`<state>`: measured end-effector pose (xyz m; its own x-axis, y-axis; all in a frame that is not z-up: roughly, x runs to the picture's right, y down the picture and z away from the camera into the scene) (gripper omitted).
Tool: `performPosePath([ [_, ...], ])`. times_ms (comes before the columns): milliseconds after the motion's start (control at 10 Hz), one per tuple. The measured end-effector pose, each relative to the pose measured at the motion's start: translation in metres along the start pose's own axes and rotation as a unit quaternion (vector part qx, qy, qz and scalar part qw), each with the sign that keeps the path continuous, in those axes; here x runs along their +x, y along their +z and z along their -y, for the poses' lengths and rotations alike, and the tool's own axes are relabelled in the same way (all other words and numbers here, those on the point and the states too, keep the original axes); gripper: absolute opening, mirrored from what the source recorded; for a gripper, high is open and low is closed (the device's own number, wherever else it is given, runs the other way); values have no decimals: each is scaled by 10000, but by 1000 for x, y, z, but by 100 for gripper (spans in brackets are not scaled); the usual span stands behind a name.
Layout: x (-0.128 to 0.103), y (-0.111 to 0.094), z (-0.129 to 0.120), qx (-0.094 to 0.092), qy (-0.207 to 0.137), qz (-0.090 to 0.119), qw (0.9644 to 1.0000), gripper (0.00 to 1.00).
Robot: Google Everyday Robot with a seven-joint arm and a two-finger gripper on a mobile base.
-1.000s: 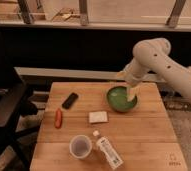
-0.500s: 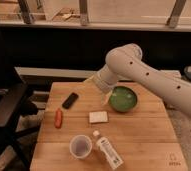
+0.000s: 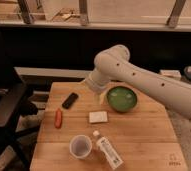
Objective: Place the pepper on the white sponge
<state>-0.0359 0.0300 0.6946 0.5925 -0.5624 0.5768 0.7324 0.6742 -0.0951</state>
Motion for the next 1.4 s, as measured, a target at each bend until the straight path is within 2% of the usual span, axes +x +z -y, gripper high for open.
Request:
performPosePath([
  [200,-21,36,25,-102,-436,66,9990,80],
  [400,-47,75,49,-102,-715,302,9969,80],
  [600,-79,107,69,-42,-829,645,9945,80],
  [700,-106,126,79,-12,-860,975,9915,80],
  [800,-115,131,81,-3,-862,1091,9903,80],
  [1200,-113,131,80,-34,-859,1059,9907,80],
  [1400,-111,151,81,-191,-1094,1067,9881,80],
])
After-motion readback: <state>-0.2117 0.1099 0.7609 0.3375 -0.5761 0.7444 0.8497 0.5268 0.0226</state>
